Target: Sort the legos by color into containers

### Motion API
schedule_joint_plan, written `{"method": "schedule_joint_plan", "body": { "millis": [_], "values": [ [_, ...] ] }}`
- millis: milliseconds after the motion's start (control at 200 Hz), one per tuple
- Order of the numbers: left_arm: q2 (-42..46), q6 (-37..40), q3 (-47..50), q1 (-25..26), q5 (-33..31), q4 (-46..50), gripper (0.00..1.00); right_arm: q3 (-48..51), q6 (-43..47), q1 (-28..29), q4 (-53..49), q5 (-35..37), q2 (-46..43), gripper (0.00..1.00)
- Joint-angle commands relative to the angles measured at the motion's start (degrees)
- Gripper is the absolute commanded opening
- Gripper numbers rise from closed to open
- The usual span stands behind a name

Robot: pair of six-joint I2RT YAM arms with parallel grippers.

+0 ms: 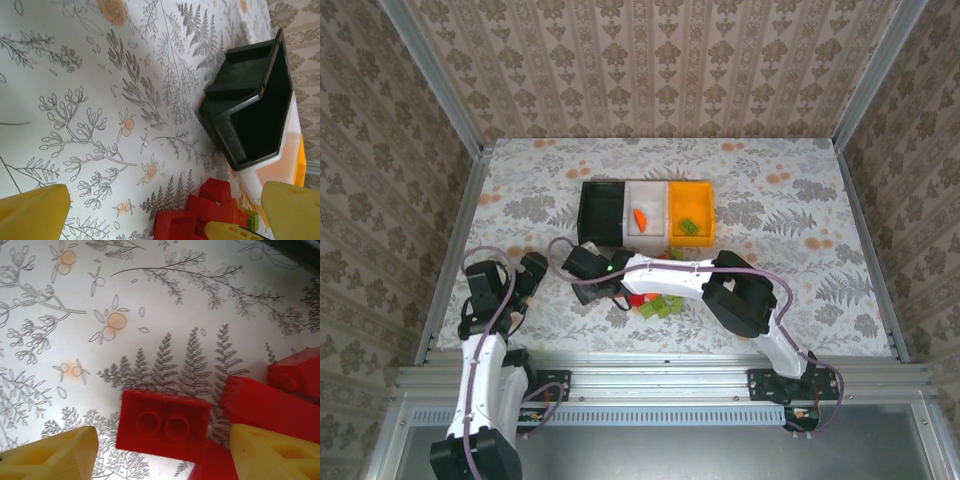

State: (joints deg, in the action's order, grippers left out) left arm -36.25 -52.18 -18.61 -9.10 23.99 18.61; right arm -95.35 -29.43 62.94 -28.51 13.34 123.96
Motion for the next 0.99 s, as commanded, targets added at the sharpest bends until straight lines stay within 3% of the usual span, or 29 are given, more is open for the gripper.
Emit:
{"method": "schedule_joint_plan", "body": {
  "millis": [0,295,795,890,990],
  "values": [
    [0.92,2.0,0.68,-0.58,2.15,-0.87,1.0,-1.99,-1.92,0.7,-1.82,-0.81,2.17,0.7],
    [1.44,3.4,1.35,-0.61,3.52,-0.56,1.0,-4.68,-2.26,0.44,-5.5,2.47,3.92,0.73],
    [1.93,3.76,1.65,-0.66,3.85,-1.12,1.0,-11.08,-3.01,0.65,-5.0,-0.66,10.32,0.71],
    [1.91,4.18,1.91,-0.65,3.72,-0.94,1.0,-11.17,-2.99,0.61,-4.55,0.27,10.94,0.65],
    [1.88,4.28,2.35,-0.65,3.46,-1.02,1.0,-11.14,-2.58,0.65,-4.32,1.34,10.68,0.48]
  ]
}}
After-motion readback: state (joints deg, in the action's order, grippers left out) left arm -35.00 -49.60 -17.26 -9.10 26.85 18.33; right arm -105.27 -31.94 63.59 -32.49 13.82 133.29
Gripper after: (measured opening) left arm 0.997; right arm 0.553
